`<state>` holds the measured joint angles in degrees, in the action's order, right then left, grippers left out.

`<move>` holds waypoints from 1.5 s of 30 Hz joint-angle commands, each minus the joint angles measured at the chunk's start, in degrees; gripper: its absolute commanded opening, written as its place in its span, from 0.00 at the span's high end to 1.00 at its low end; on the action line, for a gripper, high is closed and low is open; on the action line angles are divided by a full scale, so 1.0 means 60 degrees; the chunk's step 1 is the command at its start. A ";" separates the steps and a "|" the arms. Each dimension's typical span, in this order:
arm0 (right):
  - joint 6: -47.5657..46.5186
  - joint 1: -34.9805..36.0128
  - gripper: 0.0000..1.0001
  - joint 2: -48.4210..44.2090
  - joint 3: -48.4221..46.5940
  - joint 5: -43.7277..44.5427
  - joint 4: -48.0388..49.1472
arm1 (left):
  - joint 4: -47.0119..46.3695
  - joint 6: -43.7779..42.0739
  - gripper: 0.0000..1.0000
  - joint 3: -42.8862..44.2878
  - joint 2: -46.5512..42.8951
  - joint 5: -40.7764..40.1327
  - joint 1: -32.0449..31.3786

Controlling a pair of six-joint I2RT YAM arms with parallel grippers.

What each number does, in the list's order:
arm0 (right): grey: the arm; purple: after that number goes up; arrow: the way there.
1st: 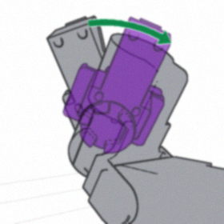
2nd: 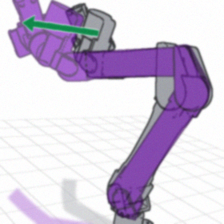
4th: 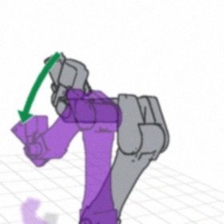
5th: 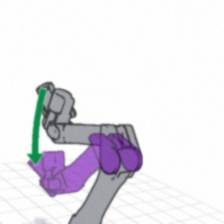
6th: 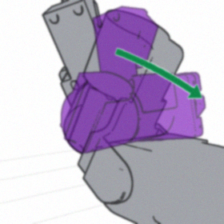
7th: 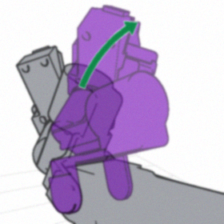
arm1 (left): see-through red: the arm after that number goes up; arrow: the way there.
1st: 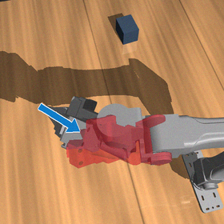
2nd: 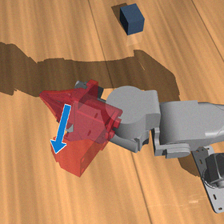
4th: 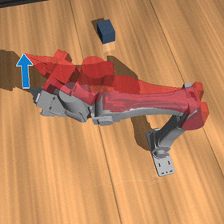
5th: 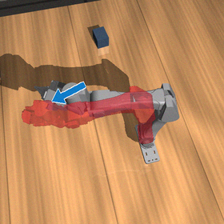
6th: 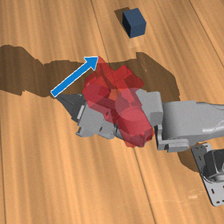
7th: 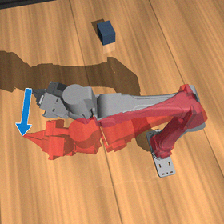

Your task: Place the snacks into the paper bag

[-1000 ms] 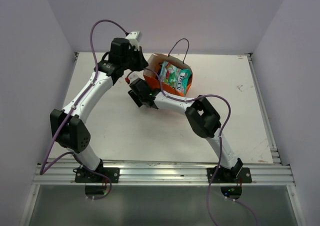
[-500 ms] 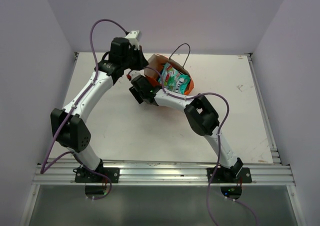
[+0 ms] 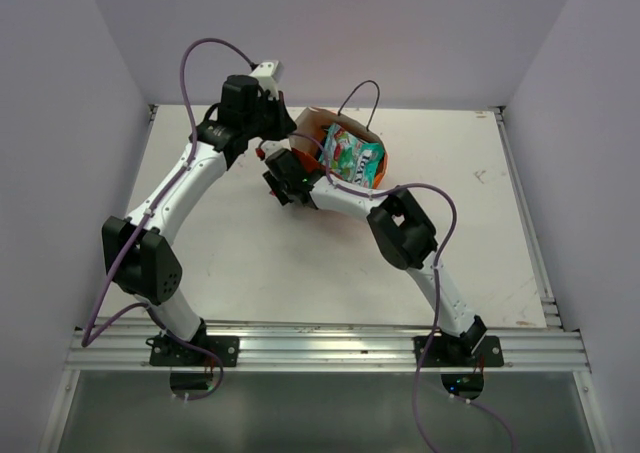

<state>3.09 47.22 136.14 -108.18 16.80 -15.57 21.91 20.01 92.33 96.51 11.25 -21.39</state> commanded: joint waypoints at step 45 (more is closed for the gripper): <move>0.0028 0.1183 1.00 -0.6987 -0.0970 0.0291 -0.4701 | 0.0200 0.0269 1.00 0.0446 0.0058 0.0177 0.0122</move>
<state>6.13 55.18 91.74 -115.77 14.11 -43.22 22.37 21.02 92.77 96.99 12.19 -21.04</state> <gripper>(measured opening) 0.025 0.005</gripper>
